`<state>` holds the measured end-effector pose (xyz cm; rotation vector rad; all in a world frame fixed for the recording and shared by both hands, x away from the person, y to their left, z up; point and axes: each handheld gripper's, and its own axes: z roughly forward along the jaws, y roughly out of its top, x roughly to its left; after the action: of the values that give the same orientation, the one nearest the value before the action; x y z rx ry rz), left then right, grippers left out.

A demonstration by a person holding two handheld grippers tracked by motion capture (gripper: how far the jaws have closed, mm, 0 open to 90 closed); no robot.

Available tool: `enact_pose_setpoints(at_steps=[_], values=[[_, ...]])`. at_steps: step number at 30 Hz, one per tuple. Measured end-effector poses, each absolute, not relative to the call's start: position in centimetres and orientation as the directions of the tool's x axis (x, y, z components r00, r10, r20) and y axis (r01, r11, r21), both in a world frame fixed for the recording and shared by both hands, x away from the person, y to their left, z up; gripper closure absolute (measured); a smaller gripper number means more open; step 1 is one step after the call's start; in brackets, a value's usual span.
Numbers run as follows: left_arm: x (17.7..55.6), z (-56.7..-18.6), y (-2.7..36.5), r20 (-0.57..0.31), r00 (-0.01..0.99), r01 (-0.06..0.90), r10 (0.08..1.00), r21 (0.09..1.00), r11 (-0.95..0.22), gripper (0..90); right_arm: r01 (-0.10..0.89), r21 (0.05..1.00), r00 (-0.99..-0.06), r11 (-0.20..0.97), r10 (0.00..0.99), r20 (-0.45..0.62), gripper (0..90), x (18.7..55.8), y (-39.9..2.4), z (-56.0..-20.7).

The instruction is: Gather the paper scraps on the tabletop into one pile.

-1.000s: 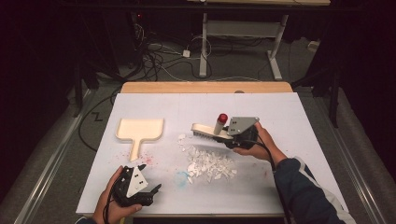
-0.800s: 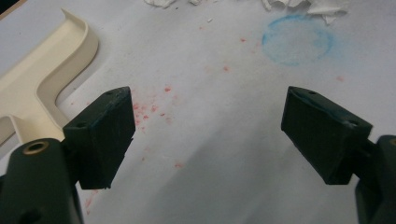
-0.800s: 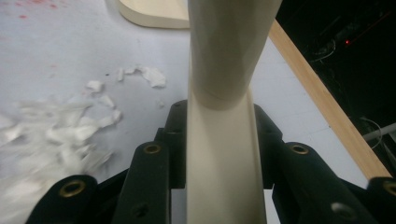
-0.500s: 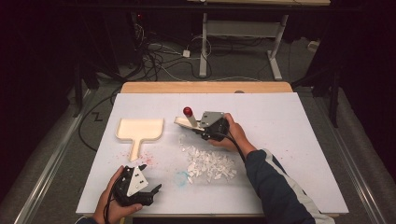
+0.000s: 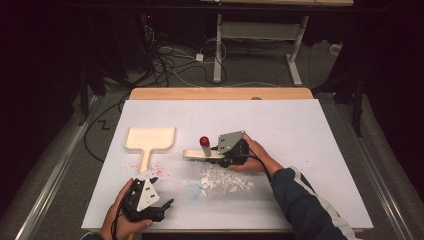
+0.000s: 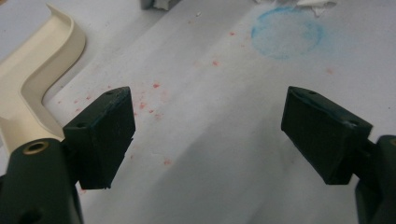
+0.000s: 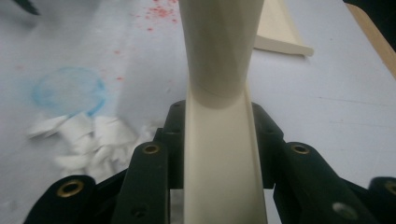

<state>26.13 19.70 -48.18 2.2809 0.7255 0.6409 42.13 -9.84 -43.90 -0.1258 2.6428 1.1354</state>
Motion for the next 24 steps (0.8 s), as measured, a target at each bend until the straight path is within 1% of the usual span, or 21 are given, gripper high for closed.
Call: enact_pose_setpoints(at_steps=[2, 4, 7, 8, 9, 16, 17, 21, 24], values=[[26.1, -48.1, 19.7, 0.245, 0.728, 0.322, 0.640, 0.702, -0.635, 16.8, -0.181, 0.702, -0.965, 0.689, 0.013, -0.261, 67.5, 41.9, -10.2, -43.8], [26.1, -48.1, 19.7, 0.244, 0.730, 0.322, 0.638, 0.702, -0.636, 16.8, -0.189, 0.702, -0.971, 0.686, -0.023, -0.239, 67.7, 41.1, -11.4, -43.4], [26.1, -48.1, 19.6, 0.249, 0.735, 0.315, 0.631, 0.698, -0.643, 16.8, -0.191, 0.706, -0.972, 0.682, -0.032, -0.232, 67.8, 40.4, -12.2, -43.2], [26.1, -48.1, 19.6, 0.249, 0.734, 0.316, 0.632, 0.698, -0.642, 16.8, -0.211, 0.706, -0.969, 0.676, -0.050, -0.242, 68.0, 40.2, -12.5, -43.1], [26.1, -48.1, 19.5, 0.248, 0.734, 0.317, 0.632, 0.699, -0.641, 16.8, -0.210, 0.708, -0.969, 0.674, -0.047, -0.242, 68.0, 40.0, -12.9, -42.9], [26.1, -48.1, 19.3, 0.252, 0.737, 0.312, 0.627, 0.695, -0.647, 16.8, -0.175, 0.762, -0.961, 0.623, 0.059, -0.269, 68.1, 39.3, -15.1, -41.6], [26.2, -48.1, 19.2, 0.253, 0.738, 0.312, 0.626, 0.695, -0.648, 16.8, -0.178, 0.772, -0.952, 0.610, 0.092, -0.292, 68.1, 38.9, -15.7, -41.1], [26.2, -48.1, 19.2, 0.254, 0.740, 0.311, 0.622, 0.692, -0.652, 16.8, -0.170, 0.777, -0.946, 0.606, 0.121, -0.302, 68.1, 38.3, -16.4, -40.4], [26.1, -48.1, 19.2, 0.252, 0.738, 0.311, 0.626, 0.696, -0.647, 16.8, -0.140, 0.780, -0.944, 0.609, 0.156, -0.291, 68.0, 37.7, -17.5, -39.9]])
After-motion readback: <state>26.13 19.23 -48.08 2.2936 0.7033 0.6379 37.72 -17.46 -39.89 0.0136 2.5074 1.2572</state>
